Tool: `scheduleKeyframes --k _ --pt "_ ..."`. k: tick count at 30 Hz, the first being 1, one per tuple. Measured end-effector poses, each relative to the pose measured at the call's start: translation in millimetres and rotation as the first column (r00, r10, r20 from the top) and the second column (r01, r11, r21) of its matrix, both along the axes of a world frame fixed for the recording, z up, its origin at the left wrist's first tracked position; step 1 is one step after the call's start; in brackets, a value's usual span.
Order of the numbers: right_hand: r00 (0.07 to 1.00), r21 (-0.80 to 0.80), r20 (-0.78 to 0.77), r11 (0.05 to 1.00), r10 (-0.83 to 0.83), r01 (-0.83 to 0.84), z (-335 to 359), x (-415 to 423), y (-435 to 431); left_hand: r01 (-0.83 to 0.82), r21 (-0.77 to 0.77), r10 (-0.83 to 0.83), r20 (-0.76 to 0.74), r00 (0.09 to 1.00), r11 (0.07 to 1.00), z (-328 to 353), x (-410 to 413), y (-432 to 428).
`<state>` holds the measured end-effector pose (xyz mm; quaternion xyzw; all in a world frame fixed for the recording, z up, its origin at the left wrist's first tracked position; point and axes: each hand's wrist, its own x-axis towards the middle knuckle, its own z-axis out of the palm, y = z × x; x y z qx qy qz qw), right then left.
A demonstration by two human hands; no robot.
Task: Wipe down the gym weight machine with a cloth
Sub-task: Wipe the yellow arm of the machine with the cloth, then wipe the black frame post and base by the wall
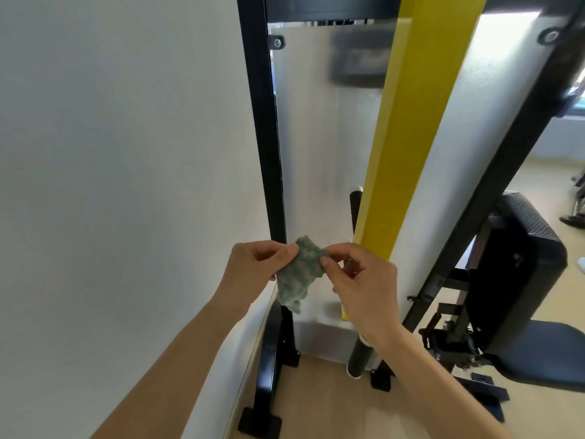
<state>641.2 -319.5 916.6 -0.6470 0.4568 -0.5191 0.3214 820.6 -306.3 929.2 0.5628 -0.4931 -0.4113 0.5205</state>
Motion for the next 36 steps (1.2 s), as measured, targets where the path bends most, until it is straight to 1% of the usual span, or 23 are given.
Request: scheduleKeyframes --k 3,7,9,11,13,14,17,19,21,23,25,26,27,29,31,32,34,36 --pt "0.998 -0.039 0.011 0.997 -0.060 0.061 10 5 -4 0.058 -0.070 -0.047 0.143 0.989 0.996 5 24 -16" --pt "0.996 0.110 0.093 0.994 -0.006 -0.005 26 18 -13 0.150 -0.153 -0.104 0.271 0.957 0.977 14 47 -43" --pt "0.999 0.094 0.036 0.995 -0.015 0.012 34 27 -21 0.254 -0.147 -0.204 0.289 0.935 0.956 16 48 -54" --pt "0.998 0.065 -0.041 0.997 -0.043 0.046 43 35 -31 0.390 -0.130 -0.333 0.322 0.886 0.912 13 47 -65" --pt "0.996 0.058 -0.078 0.997 -0.043 0.047 49 43 -37 0.462 -0.149 -0.382 0.377 0.844 0.874 8 47 -74" --pt "0.994 0.043 -0.099 0.998 -0.046 0.050 53 47 -39 0.458 -0.168 -0.370 0.385 0.846 0.873 6 48 -77" --pt "0.979 -0.028 -0.174 0.994 -0.107 0.103 58 56 -46 0.396 -0.213 -0.318 0.322 0.892 0.893 6 61 -82" --pt "0.960 -0.039 -0.249 0.992 -0.128 0.122 61 60 -52 0.365 -0.228 -0.289 0.307 0.907 0.903 8 75 -85" --pt "0.950 -0.005 -0.298 0.996 -0.088 0.090 66 64 -58 0.315 -0.252 -0.231 0.313 0.921 0.915 13 88 -91" --pt "0.949 0.046 -0.314 0.998 -0.024 0.041 73 69 -64 0.281 -0.275 -0.194 0.305 0.933 0.920 24 95 -96" --pt "0.940 0.020 -0.340 0.999 -0.039 0.049 86 75 -73 0.284 -0.302 -0.178 0.333 0.926 0.910 40 101 -104" --pt "0.944 -0.010 -0.321 0.997 -0.070 0.070 95 77 -78 0.293 -0.313 -0.180 0.344 0.922 0.903 51 105 -108" --pt "0.958 -0.028 -0.268 0.994 -0.105 0.101 105 78 -84 0.307 -0.322 -0.194 0.338 0.921 0.896 62 109 -112" --pt "0.982 -0.029 -0.100 0.987 -0.158 0.156 128 81 -95 0.334 -0.352 -0.248 0.267 0.931 0.875 86 118 -120" --pt "0.986 -0.010 0.088 0.990 -0.143 0.144 153 84 -102 0.339 -0.412 -0.293 0.172 0.941 0.846 110 126 -125" --pt "0.977 -0.012 0.177 0.993 -0.115 0.119 165 87 -105 0.332 -0.450 -0.296 0.150 0.943 0.829 122 128 -129" --pt "0.949 -0.051 0.309 0.995 -0.067 0.086 191 93 -111 0.304 -0.512 -0.254 0.168 0.953 0.803 144 129 -140" --pt "0.928 -0.109 0.367 0.988 -0.062 0.109 217 100 -118 0.288 -0.554 -0.215 0.194 0.957 0.781 169 128 -153"
